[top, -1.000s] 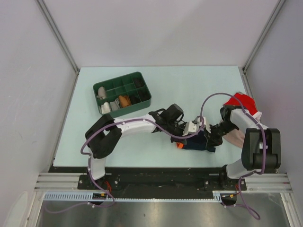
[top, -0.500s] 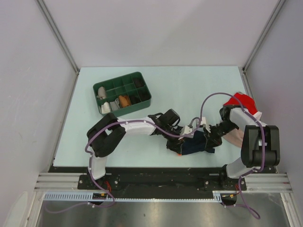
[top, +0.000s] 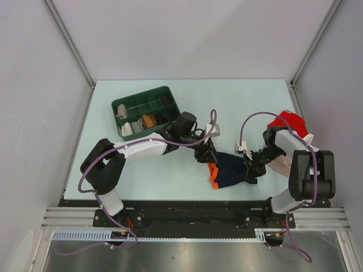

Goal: Roll the underwear
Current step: Fold the underwear at the center of the board.

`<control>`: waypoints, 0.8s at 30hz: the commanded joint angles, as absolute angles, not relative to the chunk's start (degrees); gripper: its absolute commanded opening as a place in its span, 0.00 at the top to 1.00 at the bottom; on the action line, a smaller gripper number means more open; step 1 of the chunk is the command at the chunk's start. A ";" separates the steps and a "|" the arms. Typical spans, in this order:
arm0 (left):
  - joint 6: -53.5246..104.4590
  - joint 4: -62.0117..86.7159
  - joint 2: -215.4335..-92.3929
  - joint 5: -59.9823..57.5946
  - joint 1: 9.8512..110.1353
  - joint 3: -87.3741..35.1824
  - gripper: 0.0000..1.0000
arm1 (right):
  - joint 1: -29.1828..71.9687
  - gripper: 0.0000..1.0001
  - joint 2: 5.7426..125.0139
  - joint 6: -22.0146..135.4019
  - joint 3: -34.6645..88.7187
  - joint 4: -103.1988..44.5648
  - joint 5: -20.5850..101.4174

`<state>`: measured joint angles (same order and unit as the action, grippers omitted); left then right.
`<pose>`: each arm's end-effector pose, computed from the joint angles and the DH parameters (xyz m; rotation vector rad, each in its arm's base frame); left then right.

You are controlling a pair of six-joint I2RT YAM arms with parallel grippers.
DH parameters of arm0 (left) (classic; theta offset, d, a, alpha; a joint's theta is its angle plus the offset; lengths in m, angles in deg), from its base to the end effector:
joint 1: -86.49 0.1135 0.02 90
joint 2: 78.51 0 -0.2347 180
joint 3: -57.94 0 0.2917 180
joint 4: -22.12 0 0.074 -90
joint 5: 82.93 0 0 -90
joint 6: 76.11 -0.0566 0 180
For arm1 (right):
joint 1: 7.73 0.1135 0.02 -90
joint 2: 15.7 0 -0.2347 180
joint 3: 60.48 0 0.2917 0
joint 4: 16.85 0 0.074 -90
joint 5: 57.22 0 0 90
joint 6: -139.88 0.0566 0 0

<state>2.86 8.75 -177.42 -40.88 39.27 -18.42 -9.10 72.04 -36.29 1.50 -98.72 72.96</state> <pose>0.2519 -0.3342 0.1679 1.4929 1.6631 -1.2668 0.2388 0.0308 0.1095 -1.7045 2.0933 1.0010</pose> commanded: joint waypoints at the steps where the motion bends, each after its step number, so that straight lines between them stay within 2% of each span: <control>1: 10.54 15.35 -178.96 -40.75 40.79 -21.32 0.43 | -9.40 0.89 70.43 -38.19 1.40 -99.65 74.43; 5: 16.60 19.89 -184.84 -43.29 40.61 -24.32 0.53 | -9.40 0.89 70.26 -38.28 1.40 -99.65 74.70; 8: 19.51 22.46 -188.54 -44.00 40.00 -25.38 0.67 | -9.40 0.89 70.17 -38.28 1.49 -99.74 74.79; 14: 19.69 19.66 -194.60 -41.81 37.72 -27.93 0.80 | -9.40 0.89 70.08 -38.45 1.40 -99.91 75.31; 24: 14.59 12.71 -197.42 -34.51 37.45 -22.75 0.86 | -10.19 0.89 69.20 -38.98 2.89 -101.67 78.12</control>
